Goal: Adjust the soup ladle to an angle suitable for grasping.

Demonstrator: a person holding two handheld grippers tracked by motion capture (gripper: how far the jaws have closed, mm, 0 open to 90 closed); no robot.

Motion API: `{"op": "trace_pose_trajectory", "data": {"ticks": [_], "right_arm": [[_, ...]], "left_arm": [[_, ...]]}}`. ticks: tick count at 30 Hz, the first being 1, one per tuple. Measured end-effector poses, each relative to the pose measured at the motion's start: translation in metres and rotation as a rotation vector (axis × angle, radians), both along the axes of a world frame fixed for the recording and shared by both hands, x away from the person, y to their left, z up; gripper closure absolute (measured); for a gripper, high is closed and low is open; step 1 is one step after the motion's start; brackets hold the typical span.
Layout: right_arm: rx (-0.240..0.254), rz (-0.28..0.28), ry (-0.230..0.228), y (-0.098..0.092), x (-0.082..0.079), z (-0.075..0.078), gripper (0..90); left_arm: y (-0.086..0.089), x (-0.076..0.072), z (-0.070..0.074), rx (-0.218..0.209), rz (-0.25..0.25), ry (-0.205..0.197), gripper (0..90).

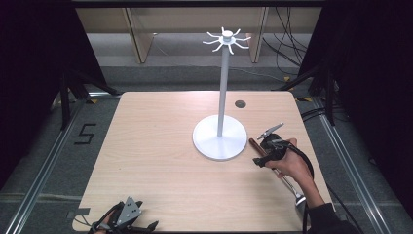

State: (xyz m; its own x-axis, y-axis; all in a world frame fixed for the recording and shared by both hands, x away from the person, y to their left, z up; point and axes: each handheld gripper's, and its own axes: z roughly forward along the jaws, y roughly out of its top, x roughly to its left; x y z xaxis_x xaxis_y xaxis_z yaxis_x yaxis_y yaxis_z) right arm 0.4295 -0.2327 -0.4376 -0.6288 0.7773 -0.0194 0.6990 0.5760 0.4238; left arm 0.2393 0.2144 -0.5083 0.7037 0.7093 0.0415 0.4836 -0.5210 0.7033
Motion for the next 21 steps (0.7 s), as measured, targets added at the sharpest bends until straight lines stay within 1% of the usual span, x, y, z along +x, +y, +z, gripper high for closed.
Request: {"op": "trace_pose_trajectory", "data": {"ticks": [1,2,3,4,6,7,9,10,11,12,13,14,15,16,17,18,19,20,21], "right_arm": [[-0.006,-0.018,0.004,0.002,0.004,0.000,39.1],[-0.032,0.005,-0.011,0.001,0.009,0.001,39.2],[-0.045,0.005,-0.007,0.002,0.011,0.001,39.3],[-0.054,0.012,-0.015,0.002,0.013,0.001,39.7],[-0.061,-0.003,0.005,0.001,0.018,0.001,41.3],[-0.061,-0.003,0.005,0.001,0.018,0.001,41.3],[-0.073,-0.017,0.038,-0.001,0.027,-0.003,42.6],[-0.073,-0.017,0.038,-0.001,0.027,-0.003,42.6],[-0.080,-0.019,0.057,-0.003,0.033,-0.008,43.6],[-0.081,-0.027,0.067,-0.004,0.036,-0.011,44.5],[-0.081,-0.027,0.067,-0.004,0.036,-0.011,44.5],[-0.077,-0.048,0.098,-0.006,0.039,-0.015,46.8],[-0.080,-0.037,0.103,-0.008,0.042,-0.017,47.4],[-0.077,-0.054,0.114,-0.008,0.043,-0.019,48.8],[-0.081,-0.054,0.125,-0.009,0.045,-0.020,50.2],[-0.081,-0.054,0.125,-0.009,0.045,-0.020,50.2],[-0.072,-0.065,0.127,-0.009,0.047,-0.022,52.6],[-0.077,-0.049,0.119,-0.010,0.049,-0.023,53.5],[-0.077,-0.049,0.119,-0.010,0.049,-0.023,53.5]], "left_arm": [[0.000,0.000,0.000,-0.001,0.001,0.000,16.8],[0.000,0.000,0.000,-0.002,0.001,0.000,16.8],[0.000,0.000,0.000,-0.001,0.000,0.000,16.8],[0.000,0.000,0.000,-0.001,0.000,0.000,16.8],[0.000,0.000,0.000,0.001,-0.001,0.000,16.8],[0.000,0.000,0.000,0.000,0.000,0.000,16.8],[0.000,0.000,0.000,0.002,-0.003,0.000,16.8],[0.000,0.000,0.000,0.002,-0.003,0.000,16.8],[0.000,0.000,0.000,0.000,-0.001,-0.001,16.8],[0.000,0.000,0.000,-0.001,0.000,0.000,16.8],[0.000,0.000,0.000,-0.001,0.000,0.000,16.8],[0.000,0.000,0.000,0.000,-0.004,0.002,16.8],[0.000,0.000,0.000,0.001,-0.002,0.000,16.8],[0.000,0.000,0.000,0.001,-0.002,0.000,16.8],[0.000,0.000,0.000,-0.002,0.000,0.000,16.8],[0.000,0.000,0.000,-0.002,0.000,0.000,16.8],[0.000,0.000,0.000,0.006,-0.008,0.001,16.8],[0.000,0.000,0.000,0.000,-0.003,0.000,16.8],[0.000,0.000,0.000,0.000,-0.003,0.000,16.8]]}}
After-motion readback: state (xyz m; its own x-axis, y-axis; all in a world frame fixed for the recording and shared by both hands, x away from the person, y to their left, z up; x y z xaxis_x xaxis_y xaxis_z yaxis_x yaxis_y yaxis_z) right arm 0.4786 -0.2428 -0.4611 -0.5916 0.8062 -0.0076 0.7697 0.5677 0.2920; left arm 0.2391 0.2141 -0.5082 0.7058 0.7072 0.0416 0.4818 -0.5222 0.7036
